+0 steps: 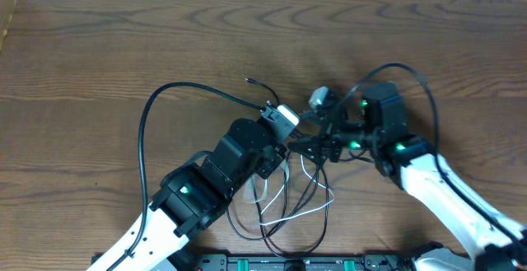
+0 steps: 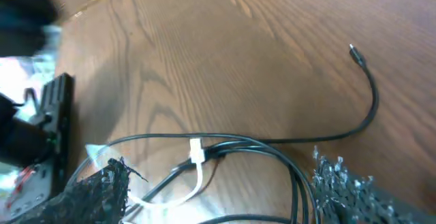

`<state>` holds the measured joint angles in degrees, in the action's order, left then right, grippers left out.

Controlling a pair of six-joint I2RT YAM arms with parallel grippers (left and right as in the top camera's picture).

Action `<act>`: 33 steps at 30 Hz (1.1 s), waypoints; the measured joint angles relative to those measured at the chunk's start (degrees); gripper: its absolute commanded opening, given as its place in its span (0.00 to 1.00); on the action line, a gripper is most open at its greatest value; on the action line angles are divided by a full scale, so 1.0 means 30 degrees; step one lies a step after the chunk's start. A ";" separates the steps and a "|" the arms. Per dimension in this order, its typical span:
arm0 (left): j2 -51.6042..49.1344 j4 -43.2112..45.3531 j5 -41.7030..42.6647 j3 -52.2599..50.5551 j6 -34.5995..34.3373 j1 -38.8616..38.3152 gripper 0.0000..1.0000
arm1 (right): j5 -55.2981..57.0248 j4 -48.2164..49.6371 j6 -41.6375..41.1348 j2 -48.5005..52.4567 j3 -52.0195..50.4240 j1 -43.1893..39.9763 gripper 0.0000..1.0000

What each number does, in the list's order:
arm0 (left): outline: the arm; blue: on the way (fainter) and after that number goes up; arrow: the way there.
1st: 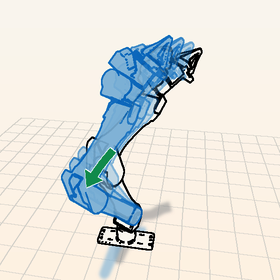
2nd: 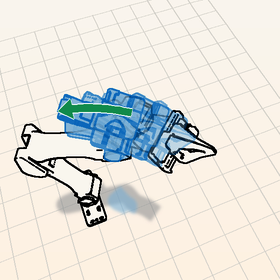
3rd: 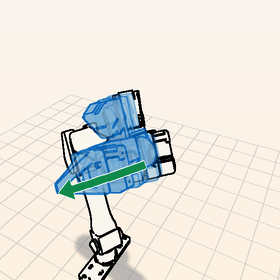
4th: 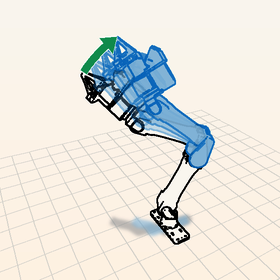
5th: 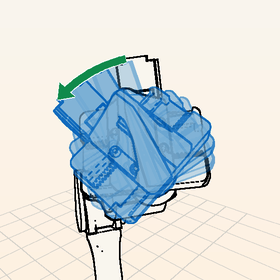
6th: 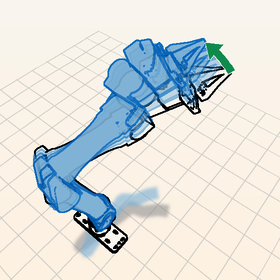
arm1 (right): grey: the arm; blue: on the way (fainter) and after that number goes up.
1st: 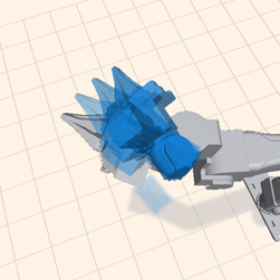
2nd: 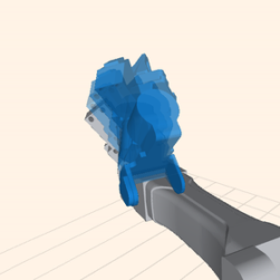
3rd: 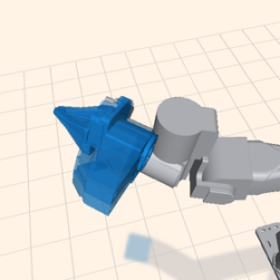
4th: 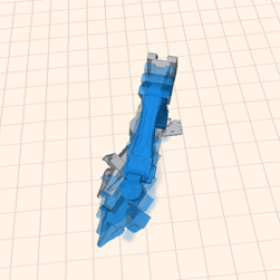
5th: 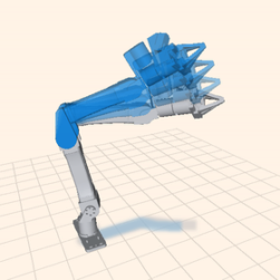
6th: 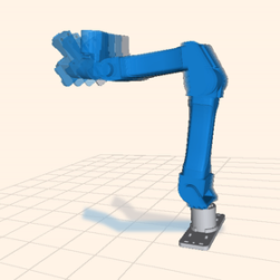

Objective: Untangle cables

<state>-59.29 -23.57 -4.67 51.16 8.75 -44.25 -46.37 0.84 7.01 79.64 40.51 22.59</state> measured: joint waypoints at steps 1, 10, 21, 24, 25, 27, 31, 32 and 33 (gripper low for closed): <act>0.0000 0.0007 0.0007 0.0000 0.0000 0.0000 0.08 | 0.0211 0.0350 -0.0051 0.0430 0.0000 0.0175 0.86; 0.0000 0.0007 -0.0131 0.0000 -0.0182 0.0000 0.31 | 0.0852 0.1078 -0.0612 0.3475 0.0000 0.0882 0.88; 0.0000 -0.0204 -0.3614 0.0000 -0.1749 0.0000 0.59 | 0.0903 -0.0495 0.0940 0.4371 0.0000 0.3184 0.89; 0.0000 -0.0219 -0.4677 0.0000 -0.2477 0.0000 0.61 | 0.0911 -0.0699 0.1231 0.4371 0.0000 0.3417 0.88; 0.0000 -0.0219 -0.5085 0.0000 -0.2739 0.0000 0.62 | 0.0903 -0.0765 0.1290 0.4371 0.0000 0.3468 0.88; 0.0000 -0.0219 -0.5741 0.0000 -0.3206 0.0000 0.67 | 0.0903 -0.0787 0.1406 0.4371 0.0000 0.3716 0.86; 0.0000 -0.0233 -0.6929 0.0000 -0.4058 0.0131 0.72 | 0.1647 -0.0729 0.1727 0.4371 0.0000 0.4983 0.64; 0.0000 -0.0240 -0.7191 0.0000 -0.4153 0.0277 0.72 | 0.2127 -0.0648 0.1858 0.4371 0.0000 0.5639 0.50; 0.0000 -0.0248 -0.7329 0.0000 -0.4255 0.0393 0.72 | 0.2565 -0.0641 0.1880 0.4371 0.0000 0.6120 0.40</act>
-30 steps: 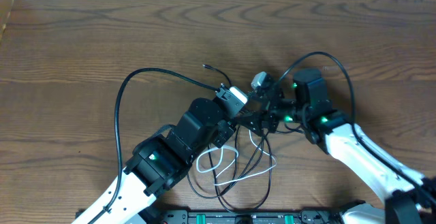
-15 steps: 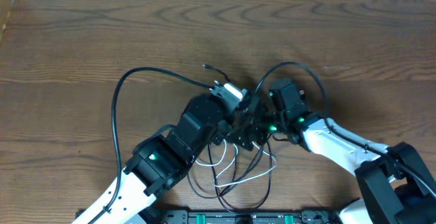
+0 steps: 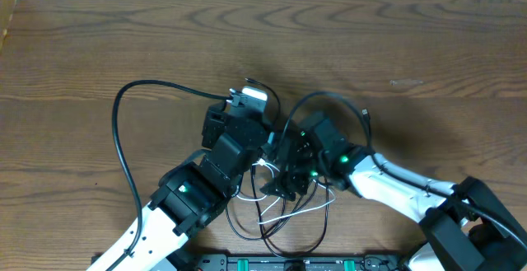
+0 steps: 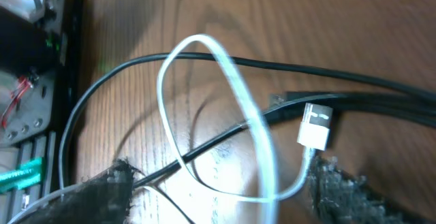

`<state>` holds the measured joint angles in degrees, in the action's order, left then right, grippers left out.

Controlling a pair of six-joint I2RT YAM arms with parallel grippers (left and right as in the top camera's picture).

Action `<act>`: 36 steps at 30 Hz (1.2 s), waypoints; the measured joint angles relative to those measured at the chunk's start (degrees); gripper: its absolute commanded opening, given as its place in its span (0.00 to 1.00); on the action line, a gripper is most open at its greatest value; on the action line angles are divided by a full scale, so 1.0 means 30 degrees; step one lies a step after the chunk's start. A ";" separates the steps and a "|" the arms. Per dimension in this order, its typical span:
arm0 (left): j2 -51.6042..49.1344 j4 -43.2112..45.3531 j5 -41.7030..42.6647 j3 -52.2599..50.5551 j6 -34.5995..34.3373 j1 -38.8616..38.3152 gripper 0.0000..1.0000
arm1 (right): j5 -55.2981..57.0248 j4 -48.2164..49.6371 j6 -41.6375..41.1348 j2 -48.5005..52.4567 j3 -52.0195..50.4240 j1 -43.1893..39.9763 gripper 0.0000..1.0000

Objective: Untangle cables

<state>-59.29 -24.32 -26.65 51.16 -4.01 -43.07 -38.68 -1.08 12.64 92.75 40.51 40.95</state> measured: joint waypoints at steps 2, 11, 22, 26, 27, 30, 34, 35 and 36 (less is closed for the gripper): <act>0.0000 -0.0015 -0.0204 0.0000 -0.0175 0.0197 0.72 | 0.0823 -0.0073 0.0102 0.0000 0.0000 0.0597 0.21; 0.0000 -0.0444 -0.0386 0.0000 -0.0627 0.0780 0.72 | 0.2973 -0.0044 -0.0692 0.0000 -0.0007 0.1100 0.01; 0.0000 -0.0947 -0.0401 0.0000 -0.2317 0.1632 0.73 | 0.3337 -0.0255 -0.2033 -0.1566 -0.0007 -0.0248 0.01; 0.0000 -0.1377 -0.0393 0.0000 -0.2616 0.1647 0.73 | 0.3344 -0.0539 -0.2747 -0.4153 -0.0007 -0.1443 0.01; 0.0000 -0.1472 -0.0393 0.0000 -0.2652 0.1647 0.73 | 0.3359 -0.0714 -0.2914 -0.4896 -0.0007 -0.1792 0.01; 0.0000 -0.1821 -0.0393 0.0000 -0.2681 0.1647 0.73 | 0.3417 -0.1144 -0.3249 -0.7461 -0.0007 -0.2929 0.01; 0.0000 -0.2033 -0.0393 0.0000 -0.2732 0.1647 0.74 | 0.3424 -0.1450 -0.3679 -1.0469 -0.0007 -0.4058 0.01; 0.0000 -0.2076 -0.0386 0.0000 -0.2739 0.1647 0.74 | 0.3417 -0.1443 -0.3781 -1.1016 -0.0007 -0.4226 0.01; -0.0007 -0.2113 -0.0386 0.0000 -0.2739 0.1647 0.74 | 0.3424 -0.1443 -0.3934 -1.1715 -0.0007 -0.4459 0.01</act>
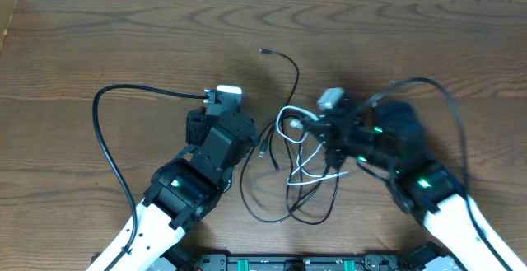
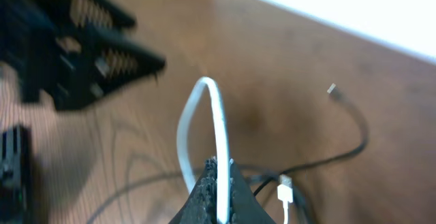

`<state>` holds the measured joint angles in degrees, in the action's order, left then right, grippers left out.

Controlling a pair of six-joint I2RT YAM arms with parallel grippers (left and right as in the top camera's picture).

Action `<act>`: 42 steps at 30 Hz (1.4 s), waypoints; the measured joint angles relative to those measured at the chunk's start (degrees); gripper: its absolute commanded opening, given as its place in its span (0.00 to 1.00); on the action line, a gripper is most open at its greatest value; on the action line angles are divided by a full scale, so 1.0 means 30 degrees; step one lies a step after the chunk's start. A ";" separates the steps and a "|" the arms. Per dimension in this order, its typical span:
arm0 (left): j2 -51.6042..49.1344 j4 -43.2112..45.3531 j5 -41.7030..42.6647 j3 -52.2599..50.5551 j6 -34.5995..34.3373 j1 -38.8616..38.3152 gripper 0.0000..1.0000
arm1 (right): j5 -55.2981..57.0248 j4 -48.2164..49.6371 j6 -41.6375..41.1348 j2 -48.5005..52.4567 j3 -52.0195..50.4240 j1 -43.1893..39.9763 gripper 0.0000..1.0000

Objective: Untangle cables

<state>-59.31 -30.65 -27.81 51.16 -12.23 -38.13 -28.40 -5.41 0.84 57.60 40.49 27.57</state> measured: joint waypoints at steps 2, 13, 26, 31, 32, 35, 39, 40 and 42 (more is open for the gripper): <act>0.0007 -0.0015 0.0015 0.0000 0.0000 0.0000 0.74 | 0.0066 0.0029 -0.0233 -0.1457 0.0000 -0.0437 0.01; 0.0007 -0.0138 0.3803 0.0000 -0.0007 0.0022 0.74 | 0.1800 0.3381 -0.1020 -0.5923 -0.0029 -0.1537 0.01; -0.0532 -0.0138 1.0331 0.0000 -0.0007 0.0022 0.74 | 0.3308 0.7730 -0.1290 -0.5501 -0.0036 -0.3038 0.01; -0.0714 -0.0131 1.1176 0.0000 -0.0007 0.0022 0.74 | 0.3723 0.7898 -0.1632 -0.5326 -0.0036 -0.4320 0.01; -0.0714 -0.0131 1.1242 0.0000 -0.0007 0.0022 0.74 | 0.3789 0.7898 -0.1683 -0.5304 -0.0036 -0.4590 0.01; -0.0714 -0.0131 1.1344 0.0000 -0.0007 0.0022 0.74 | 0.3869 0.8087 -0.1800 -0.5253 -0.0036 -0.5355 0.01; -0.0714 -0.0109 1.2087 0.0000 0.0000 0.0022 0.74 | 0.3927 0.8517 -0.2106 -0.5238 -0.0036 -0.6339 0.01; -0.0714 -0.0073 1.2517 0.0000 0.0029 0.0022 0.74 | 0.3905 0.8568 -0.2149 -0.5238 -0.0036 -0.6550 0.01; -0.0714 0.0036 1.3770 0.0000 0.0393 0.0022 0.74 | 0.3905 0.8604 -0.2310 -0.5231 -0.0036 -0.6907 0.01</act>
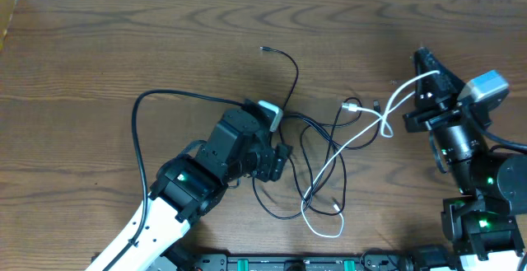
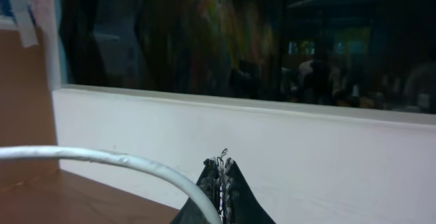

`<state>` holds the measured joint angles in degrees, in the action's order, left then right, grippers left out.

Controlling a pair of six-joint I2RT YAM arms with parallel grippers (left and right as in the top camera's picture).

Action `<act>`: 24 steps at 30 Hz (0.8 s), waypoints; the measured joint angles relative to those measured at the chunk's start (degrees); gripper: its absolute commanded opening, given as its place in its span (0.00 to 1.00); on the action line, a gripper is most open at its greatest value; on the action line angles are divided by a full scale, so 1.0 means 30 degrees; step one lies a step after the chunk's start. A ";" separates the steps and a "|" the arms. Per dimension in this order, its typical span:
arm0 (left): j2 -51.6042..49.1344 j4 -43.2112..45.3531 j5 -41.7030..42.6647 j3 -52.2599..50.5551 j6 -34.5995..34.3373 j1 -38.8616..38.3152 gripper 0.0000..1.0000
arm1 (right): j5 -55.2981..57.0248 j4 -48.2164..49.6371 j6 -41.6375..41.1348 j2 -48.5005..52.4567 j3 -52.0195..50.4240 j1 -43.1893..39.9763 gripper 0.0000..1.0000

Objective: Untangle cables

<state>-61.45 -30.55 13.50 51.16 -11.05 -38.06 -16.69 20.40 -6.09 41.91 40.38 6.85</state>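
Observation:
In the overhead view my right gripper is lifted at the right side, shut on the white cable. That cable trails left and down across the tangle to a loop near the front. The right wrist view shows the shut gripper with the white cable curving into it, wall behind. The white plug lies mid-table. My left gripper is left of the tangle, and a long black cable runs into it. Another black cable arcs toward the back.
The black and white strands still cross in a knot between the two arms. Wooden table stretches to the back and left. A white wall edge borders the far side.
My right gripper, shut on the white cable, has gone from mid-table to the right side, and the cable now stretches rightward. My left gripper has shifted right with the black cable.
Both grippers first met over the tangle, the right one open. Then the right gripper sat open around a white loop while the left one had moved left with the black cable. Then the right was shut on the white cable, raised. Now it holds it far right.

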 measured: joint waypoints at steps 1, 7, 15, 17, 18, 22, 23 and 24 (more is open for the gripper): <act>0.0000 0.0015 0.0648 0.0000 0.0277 0.0000 0.74 | -0.0066 0.0015 -0.0095 0.0036 0.0000 -0.0175 0.01; -0.0029 0.0029 0.4269 0.0000 0.2754 -0.0233 0.74 | -0.0721 0.0015 -0.0685 0.0823 0.0000 -0.0393 0.01; -0.0918 0.0109 0.5552 0.0000 0.6091 -0.1413 0.74 | -0.2164 0.1129 -0.1865 0.1967 -0.0007 -0.0408 0.01; -0.1508 0.0386 0.5530 0.0000 0.6681 -0.1639 0.75 | -0.2674 0.1603 -0.2266 0.2040 -0.0007 -0.0408 0.01; -0.1865 0.0583 0.5457 0.0000 0.6856 -0.1705 0.74 | -0.2834 0.1800 -0.2433 0.2040 -0.0007 -0.0408 0.01; -0.3526 0.2018 0.5246 0.0000 0.7286 -0.1749 0.74 | -0.3672 0.2339 -0.3096 0.2025 -0.0007 -0.0408 0.01; -0.3840 0.2375 0.5180 0.0000 0.7286 -0.1749 0.74 | -0.3847 0.2339 -0.3162 0.2025 -0.0007 -0.0408 0.01; -0.4153 0.2863 0.5158 0.0000 0.7271 -0.1749 0.74 | -0.4029 0.2331 -0.3293 0.2033 -0.0007 -0.0408 0.01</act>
<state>-73.91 -21.96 28.97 51.16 10.76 -43.31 -28.77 27.40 -15.97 48.01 40.36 5.63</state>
